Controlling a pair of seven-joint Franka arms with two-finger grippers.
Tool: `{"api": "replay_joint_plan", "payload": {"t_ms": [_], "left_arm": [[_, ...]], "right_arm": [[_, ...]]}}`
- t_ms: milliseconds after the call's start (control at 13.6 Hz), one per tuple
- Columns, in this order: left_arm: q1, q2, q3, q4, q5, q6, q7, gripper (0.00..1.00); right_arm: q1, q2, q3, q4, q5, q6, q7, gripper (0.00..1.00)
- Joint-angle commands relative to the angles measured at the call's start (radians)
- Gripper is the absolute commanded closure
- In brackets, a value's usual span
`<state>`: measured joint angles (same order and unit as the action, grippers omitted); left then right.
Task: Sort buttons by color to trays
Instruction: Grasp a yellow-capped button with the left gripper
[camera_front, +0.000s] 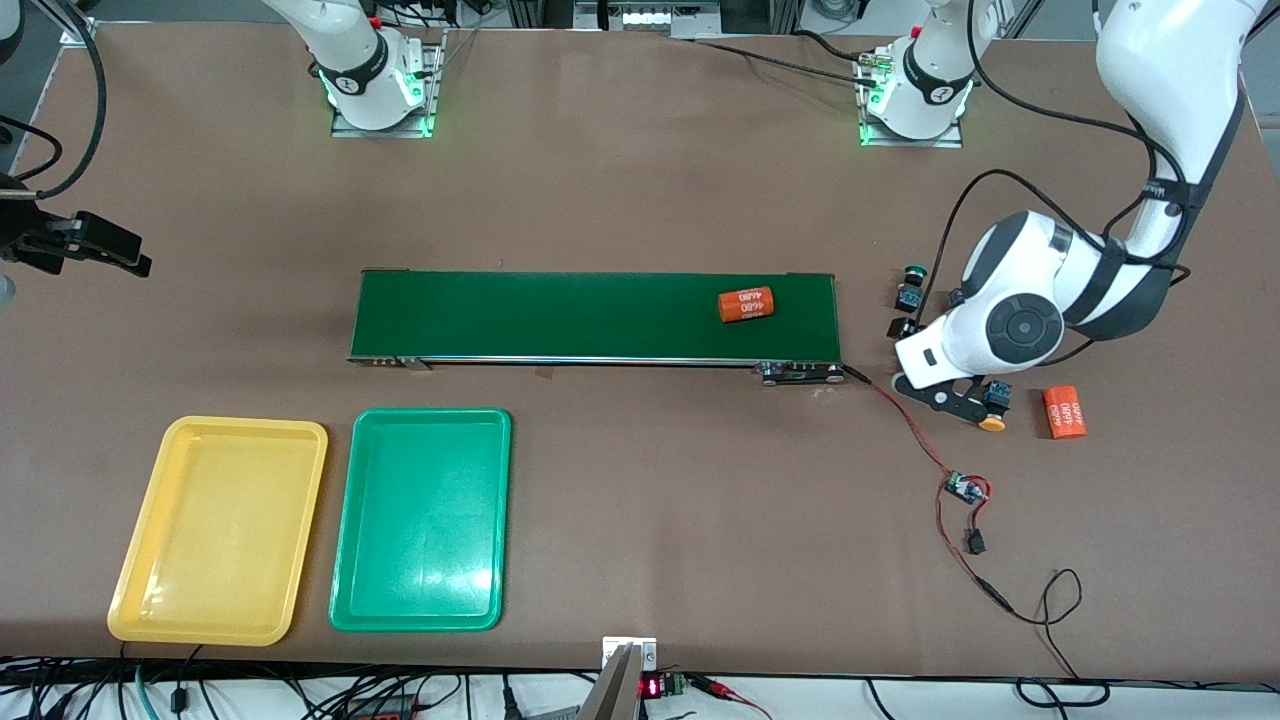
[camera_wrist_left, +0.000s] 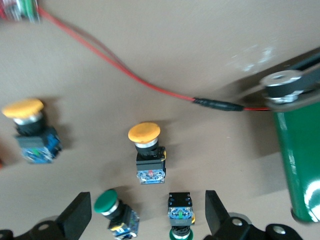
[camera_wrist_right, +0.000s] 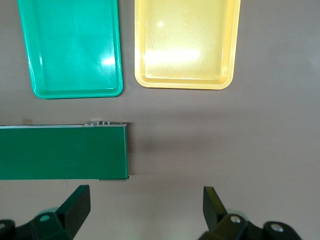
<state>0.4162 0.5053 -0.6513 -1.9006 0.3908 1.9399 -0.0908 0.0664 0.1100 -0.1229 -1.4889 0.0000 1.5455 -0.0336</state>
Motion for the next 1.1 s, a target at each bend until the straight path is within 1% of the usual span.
{"api": "replay_joint_plan", "payload": {"t_ms": [0, 74, 221, 368, 515, 589, 662, 736, 810, 957, 1031], "left_arm": [[0.021, -0.019, -0.011, -0.096, -0.001, 0.092, -0.073, 0.00], [0.041, -0.018, -0.010, -0.130, 0.000, 0.153, -0.073, 0.00], [0.043, -0.011, 0.012, -0.175, 0.020, 0.250, -0.075, 0.00], [0.049, 0.010, 0.018, -0.186, 0.103, 0.275, -0.092, 0.00], [0.050, 0.016, 0.019, -0.196, 0.129, 0.281, -0.144, 0.00], [0.044, 0.028, 0.019, -0.196, 0.131, 0.281, -0.161, 0.07], [0.043, 0.048, 0.019, -0.196, 0.154, 0.281, -0.164, 0.12], [0.055, 0.076, 0.019, -0.195, 0.204, 0.300, -0.165, 0.21], [0.064, 0.093, 0.022, -0.196, 0.229, 0.321, -0.165, 0.29], [0.073, 0.091, 0.019, -0.193, 0.229, 0.315, -0.171, 0.61], [0.075, 0.090, 0.016, -0.192, 0.229, 0.311, -0.182, 0.71]], "right_arm": [[0.004, -0.007, 0.006, -0.002, -0.015, 0.007, -0.009, 0.00], [0.004, -0.007, 0.006, -0.001, -0.021, 0.007, -0.008, 0.00], [0.004, -0.007, 0.008, -0.002, -0.029, 0.008, -0.006, 0.00], [0.004, -0.006, 0.008, -0.001, -0.029, 0.008, -0.005, 0.00], [0.004, -0.006, 0.008, -0.002, -0.029, 0.007, -0.003, 0.00], [0.006, -0.006, 0.008, -0.002, -0.029, 0.007, -0.003, 0.00], [0.006, -0.006, 0.008, -0.001, -0.029, 0.007, -0.003, 0.00], [0.007, -0.006, 0.008, -0.002, -0.029, 0.007, -0.003, 0.00], [0.012, -0.006, 0.008, -0.001, -0.029, 0.007, -0.003, 0.00], [0.012, -0.006, 0.008, -0.002, -0.029, 0.005, -0.002, 0.00], [0.013, -0.006, 0.008, -0.002, -0.029, 0.005, -0.002, 0.00]]}}
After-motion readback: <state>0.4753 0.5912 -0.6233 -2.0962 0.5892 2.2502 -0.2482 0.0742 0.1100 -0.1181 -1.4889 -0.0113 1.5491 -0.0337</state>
